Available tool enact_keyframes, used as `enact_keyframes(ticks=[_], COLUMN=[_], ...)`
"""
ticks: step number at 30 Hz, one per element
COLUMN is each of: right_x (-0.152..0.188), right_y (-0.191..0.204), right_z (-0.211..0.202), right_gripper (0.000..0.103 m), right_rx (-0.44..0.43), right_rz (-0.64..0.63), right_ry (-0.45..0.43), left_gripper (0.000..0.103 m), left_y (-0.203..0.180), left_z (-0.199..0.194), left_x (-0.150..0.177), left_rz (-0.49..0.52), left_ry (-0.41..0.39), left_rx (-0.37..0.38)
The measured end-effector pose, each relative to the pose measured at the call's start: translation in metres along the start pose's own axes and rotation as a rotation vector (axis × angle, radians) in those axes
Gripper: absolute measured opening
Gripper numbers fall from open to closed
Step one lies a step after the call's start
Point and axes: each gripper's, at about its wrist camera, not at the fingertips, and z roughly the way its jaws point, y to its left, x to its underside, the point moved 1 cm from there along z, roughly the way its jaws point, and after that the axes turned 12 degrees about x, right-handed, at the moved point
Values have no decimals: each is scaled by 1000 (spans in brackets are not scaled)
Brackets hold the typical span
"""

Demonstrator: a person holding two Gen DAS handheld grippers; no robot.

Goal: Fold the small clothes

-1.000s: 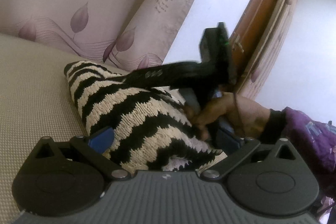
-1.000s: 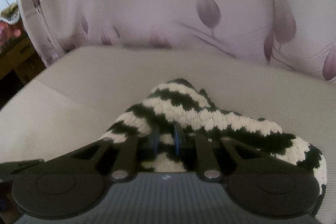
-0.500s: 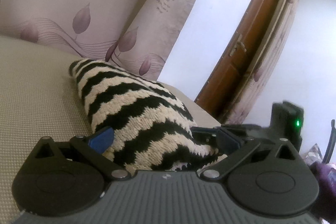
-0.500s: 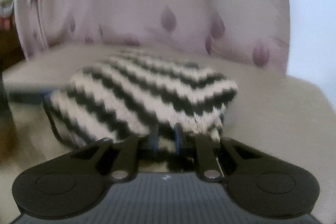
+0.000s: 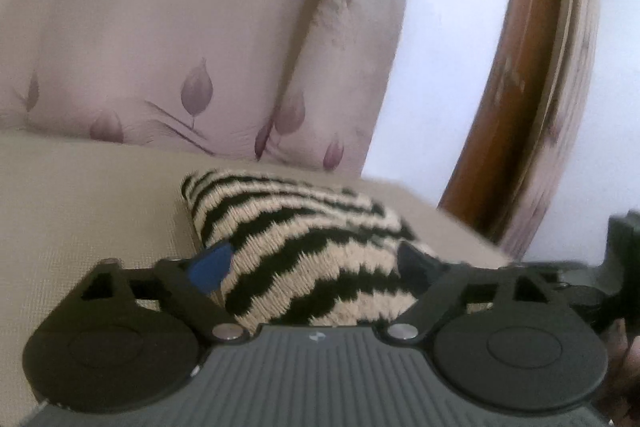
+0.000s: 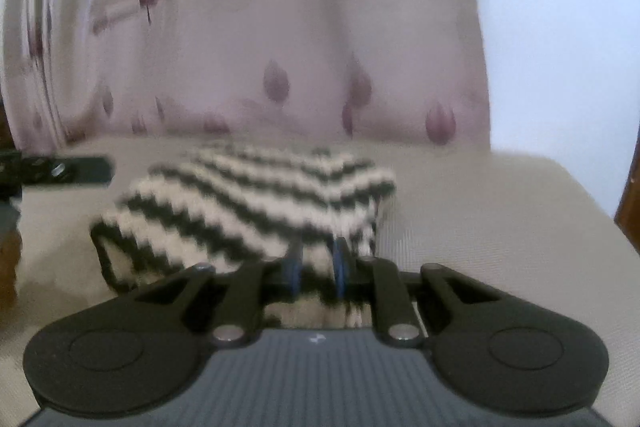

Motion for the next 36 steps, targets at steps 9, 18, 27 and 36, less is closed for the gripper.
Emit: enact_keyframes(ticks=[9,18,27,36], right_x=[24,24,24,24], right_y=[-13,-13,-11,-16], right_z=[13,13,11,12], right_gripper=[15,15,20,27], right_rx=[5,7,22,19], right_rz=[94,86,76,103], right_ry=[33,28,25,34], left_gripper=[72,84,92,92], left_y=[-5,-13,-1,6], left_z=[11,18,22,25], left_x=[26,29,28,29], left_rz=[63,96,21,-16], left_ry=[43,65,92,105], left_rx=[-33,-68,-106,-105])
